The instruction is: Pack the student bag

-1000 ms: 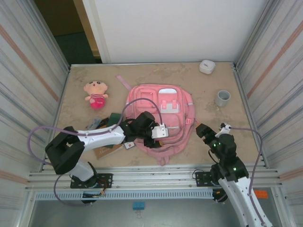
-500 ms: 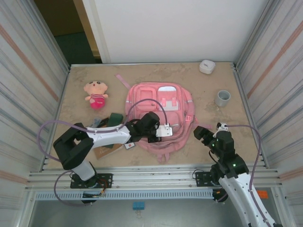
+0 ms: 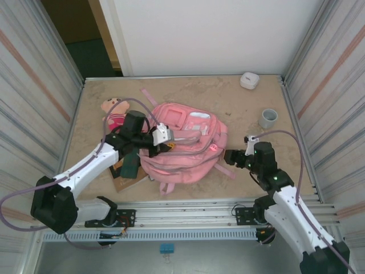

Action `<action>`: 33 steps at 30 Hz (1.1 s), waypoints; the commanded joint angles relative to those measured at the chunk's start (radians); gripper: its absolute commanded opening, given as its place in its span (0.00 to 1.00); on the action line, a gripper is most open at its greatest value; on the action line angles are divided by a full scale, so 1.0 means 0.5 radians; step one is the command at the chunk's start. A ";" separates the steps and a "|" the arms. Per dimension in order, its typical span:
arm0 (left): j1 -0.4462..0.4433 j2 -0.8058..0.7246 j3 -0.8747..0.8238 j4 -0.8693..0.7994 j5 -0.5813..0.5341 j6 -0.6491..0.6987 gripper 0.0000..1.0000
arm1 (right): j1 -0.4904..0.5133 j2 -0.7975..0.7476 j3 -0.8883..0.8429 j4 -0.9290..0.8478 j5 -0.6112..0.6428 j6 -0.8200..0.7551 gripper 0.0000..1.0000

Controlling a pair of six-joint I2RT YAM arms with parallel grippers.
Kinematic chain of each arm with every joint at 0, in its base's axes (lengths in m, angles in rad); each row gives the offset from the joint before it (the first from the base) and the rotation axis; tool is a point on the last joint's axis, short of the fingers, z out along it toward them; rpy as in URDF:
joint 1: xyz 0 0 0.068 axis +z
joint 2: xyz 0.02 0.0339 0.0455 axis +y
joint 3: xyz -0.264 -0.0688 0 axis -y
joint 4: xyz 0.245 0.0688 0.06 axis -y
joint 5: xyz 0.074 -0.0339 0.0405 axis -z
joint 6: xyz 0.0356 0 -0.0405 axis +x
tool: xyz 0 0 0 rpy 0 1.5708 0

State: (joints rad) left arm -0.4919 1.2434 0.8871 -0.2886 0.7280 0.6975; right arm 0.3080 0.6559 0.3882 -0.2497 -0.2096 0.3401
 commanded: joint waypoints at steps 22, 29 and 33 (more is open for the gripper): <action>0.262 -0.072 0.257 -0.047 0.518 0.070 0.00 | -0.002 0.427 0.050 0.394 -0.787 -0.253 0.49; 0.269 -0.084 0.235 0.042 0.523 0.009 0.00 | -0.003 0.386 0.023 0.426 -0.915 -0.154 0.46; 0.269 -0.099 0.217 0.088 0.515 -0.018 0.00 | -0.003 0.356 0.027 0.387 -0.910 -0.133 0.41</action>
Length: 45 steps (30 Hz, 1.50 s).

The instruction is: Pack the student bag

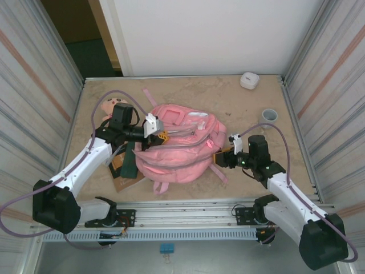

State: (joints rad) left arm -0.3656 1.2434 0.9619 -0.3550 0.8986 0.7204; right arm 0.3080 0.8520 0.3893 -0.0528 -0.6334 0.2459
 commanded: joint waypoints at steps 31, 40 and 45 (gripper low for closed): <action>-0.339 -0.008 -0.084 0.708 -0.824 -0.416 0.00 | 0.396 -0.140 0.122 0.069 0.069 0.453 0.07; -0.356 -0.011 -0.120 0.801 -0.776 -0.461 0.00 | 0.414 -0.125 0.064 0.072 0.238 0.430 0.15; -0.367 -0.011 -0.129 0.835 -0.764 -0.496 0.00 | 0.414 -0.136 0.061 0.021 0.339 0.421 0.23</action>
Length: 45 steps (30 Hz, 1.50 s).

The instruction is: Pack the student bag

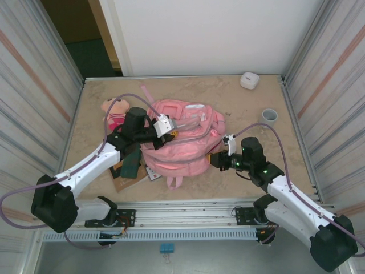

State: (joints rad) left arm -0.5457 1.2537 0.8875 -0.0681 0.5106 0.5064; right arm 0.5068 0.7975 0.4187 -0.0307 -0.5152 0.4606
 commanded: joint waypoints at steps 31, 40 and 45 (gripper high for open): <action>-0.153 0.044 -0.038 0.538 -0.547 -0.378 0.00 | 0.116 0.032 0.039 0.120 -0.073 0.081 0.06; -0.350 0.275 0.053 0.693 -0.906 -0.467 0.00 | 0.471 0.159 0.137 0.242 0.166 0.255 0.06; -0.441 0.381 0.130 0.768 -0.818 -0.487 0.00 | 0.641 0.426 0.173 0.504 0.322 0.344 0.07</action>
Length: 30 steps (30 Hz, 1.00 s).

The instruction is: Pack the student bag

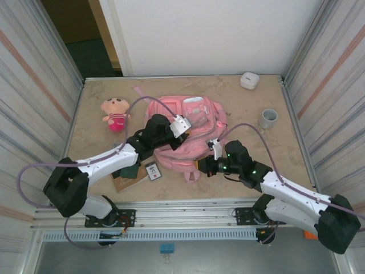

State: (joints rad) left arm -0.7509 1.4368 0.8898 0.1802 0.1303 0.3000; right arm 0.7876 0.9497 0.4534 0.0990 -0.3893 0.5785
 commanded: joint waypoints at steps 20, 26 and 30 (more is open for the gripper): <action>0.267 -0.137 0.160 -0.006 0.910 0.282 0.00 | -0.109 -0.149 -0.073 0.148 0.529 1.036 0.87; 0.272 -0.112 0.151 0.039 1.065 0.252 0.00 | -0.116 -0.029 0.020 0.201 0.579 1.055 0.89; 0.274 -0.113 0.165 0.089 1.098 0.164 0.00 | -0.118 0.070 0.048 0.279 0.668 1.112 0.81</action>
State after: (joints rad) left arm -0.6125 1.4250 0.9127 0.1017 0.5774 0.4026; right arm 0.7330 0.9688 0.4355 0.1928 -0.1120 1.0927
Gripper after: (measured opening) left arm 0.063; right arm 0.844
